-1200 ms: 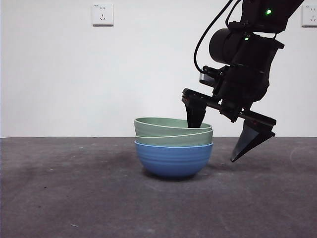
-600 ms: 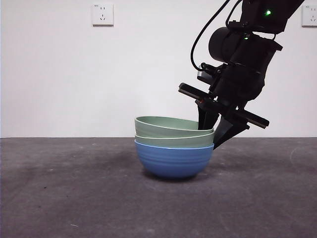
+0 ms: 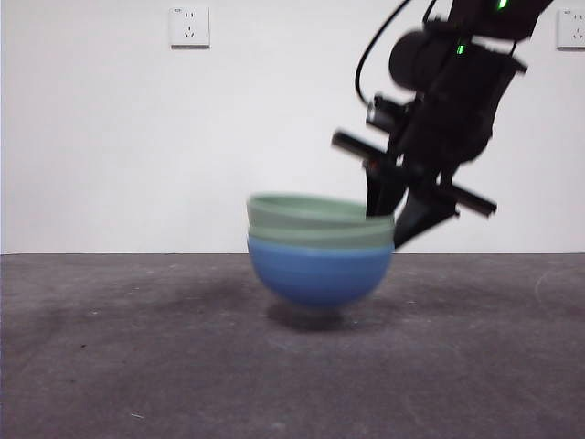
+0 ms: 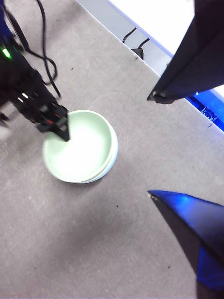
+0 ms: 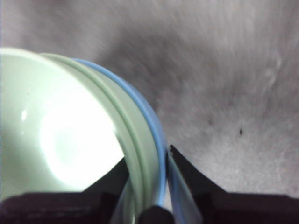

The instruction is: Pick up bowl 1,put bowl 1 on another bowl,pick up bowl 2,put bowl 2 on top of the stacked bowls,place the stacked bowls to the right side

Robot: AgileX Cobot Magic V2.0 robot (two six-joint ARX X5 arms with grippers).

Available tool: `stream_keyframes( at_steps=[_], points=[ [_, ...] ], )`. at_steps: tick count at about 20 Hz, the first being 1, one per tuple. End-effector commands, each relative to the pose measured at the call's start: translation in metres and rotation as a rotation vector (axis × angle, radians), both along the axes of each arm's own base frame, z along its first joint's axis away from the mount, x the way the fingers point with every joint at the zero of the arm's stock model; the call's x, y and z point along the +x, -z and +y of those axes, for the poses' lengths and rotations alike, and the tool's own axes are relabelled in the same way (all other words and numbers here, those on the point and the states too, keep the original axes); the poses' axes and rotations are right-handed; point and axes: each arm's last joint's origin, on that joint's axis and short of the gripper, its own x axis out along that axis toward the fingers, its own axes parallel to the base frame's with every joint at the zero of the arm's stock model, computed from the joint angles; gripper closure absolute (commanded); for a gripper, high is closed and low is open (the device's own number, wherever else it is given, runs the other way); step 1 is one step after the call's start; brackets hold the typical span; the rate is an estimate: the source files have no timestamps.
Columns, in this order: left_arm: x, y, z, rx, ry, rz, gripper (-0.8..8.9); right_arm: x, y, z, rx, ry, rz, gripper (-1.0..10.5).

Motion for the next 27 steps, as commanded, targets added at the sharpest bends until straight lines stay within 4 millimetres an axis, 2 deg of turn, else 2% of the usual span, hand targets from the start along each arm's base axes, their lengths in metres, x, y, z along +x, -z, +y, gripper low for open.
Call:
stream_keyframes(
  at_steps=[1,4,11,16,20,27],
  points=[
    [0.0,0.0,0.0,0.004,0.014,-0.013,4.99,-0.001,-0.016,-0.009,0.024,0.018,-0.053,9.6],
    [0.0,0.0,0.0,0.008,0.021,-0.017,4.99,0.003,-0.023,-0.027,0.028,0.071,-0.066,9.6],
    [0.0,0.0,0.0,0.008,0.022,-0.017,4.99,0.019,-0.023,-0.088,0.013,0.241,-0.062,9.6],
    [0.0,-0.001,0.0,0.008,0.022,-0.018,4.99,0.021,-0.02,-0.128,-0.023,0.326,-0.033,9.6],
    [0.001,-0.002,-0.001,-0.001,0.021,-0.032,4.99,0.025,-0.005,-0.14,-0.047,0.337,0.021,9.6],
    [0.001,-0.001,0.0,0.001,0.021,-0.029,4.99,0.033,0.022,-0.14,-0.069,0.322,0.097,9.6]
  ],
)
